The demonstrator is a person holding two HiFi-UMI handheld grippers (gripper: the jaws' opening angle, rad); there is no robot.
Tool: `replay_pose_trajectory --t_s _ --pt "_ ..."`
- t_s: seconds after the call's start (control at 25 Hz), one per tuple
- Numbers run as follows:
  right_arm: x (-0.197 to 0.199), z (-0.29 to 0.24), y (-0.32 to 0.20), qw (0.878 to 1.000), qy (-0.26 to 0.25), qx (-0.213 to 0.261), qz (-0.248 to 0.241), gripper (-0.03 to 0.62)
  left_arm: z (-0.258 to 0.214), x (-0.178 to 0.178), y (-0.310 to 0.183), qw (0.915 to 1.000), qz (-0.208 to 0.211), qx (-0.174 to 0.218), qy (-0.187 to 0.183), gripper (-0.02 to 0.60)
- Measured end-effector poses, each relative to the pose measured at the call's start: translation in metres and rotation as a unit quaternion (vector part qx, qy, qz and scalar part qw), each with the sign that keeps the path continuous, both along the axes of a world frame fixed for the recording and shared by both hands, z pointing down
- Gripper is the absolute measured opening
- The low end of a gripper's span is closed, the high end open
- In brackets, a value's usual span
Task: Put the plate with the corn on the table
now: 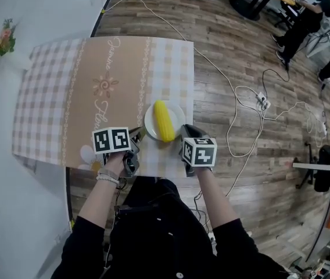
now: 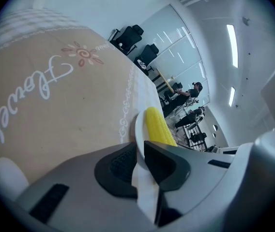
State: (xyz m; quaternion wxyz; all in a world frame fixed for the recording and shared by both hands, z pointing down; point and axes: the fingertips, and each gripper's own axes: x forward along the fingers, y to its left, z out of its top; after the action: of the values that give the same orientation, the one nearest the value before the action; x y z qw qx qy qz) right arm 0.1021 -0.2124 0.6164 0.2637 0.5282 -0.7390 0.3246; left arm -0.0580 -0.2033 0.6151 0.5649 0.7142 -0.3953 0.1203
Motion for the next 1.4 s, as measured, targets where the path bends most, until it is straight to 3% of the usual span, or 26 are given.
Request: replay_pose_trajectory --t_s 0.28,0.52,0.64,0.96,1.16,1.4 --pt "0.003 -0.023 0.012 1.0 -0.008 0.023 0.002 0.055 -0.033 0.0 -0.001 0.997 0.004 0.074 -0.023 0.02" --pt "0.005 -0.056 0.015 0.998 -0.024 0.054 0.005 0.052 -0.069 0.008 0.002 0.9884 0.032 0.141 -0.047 0.014" --pt "0.005 -0.073 0.015 0.997 -0.031 0.072 0.003 0.051 -0.088 0.012 0.003 0.9803 0.053 0.178 -0.067 0.014" --pt "0.0 -0.127 0.024 0.991 -0.042 0.128 -0.025 0.049 -0.151 0.027 0.013 0.9489 0.094 0.282 -0.107 0.014" --pt "-0.003 -0.161 0.031 0.984 -0.037 0.168 -0.045 0.049 -0.173 0.035 0.026 0.9331 0.111 0.322 -0.116 0.014" --pt "-0.009 -0.201 0.035 0.973 -0.028 0.218 -0.068 0.048 -0.204 0.042 0.035 0.9216 0.111 0.355 -0.109 0.014"
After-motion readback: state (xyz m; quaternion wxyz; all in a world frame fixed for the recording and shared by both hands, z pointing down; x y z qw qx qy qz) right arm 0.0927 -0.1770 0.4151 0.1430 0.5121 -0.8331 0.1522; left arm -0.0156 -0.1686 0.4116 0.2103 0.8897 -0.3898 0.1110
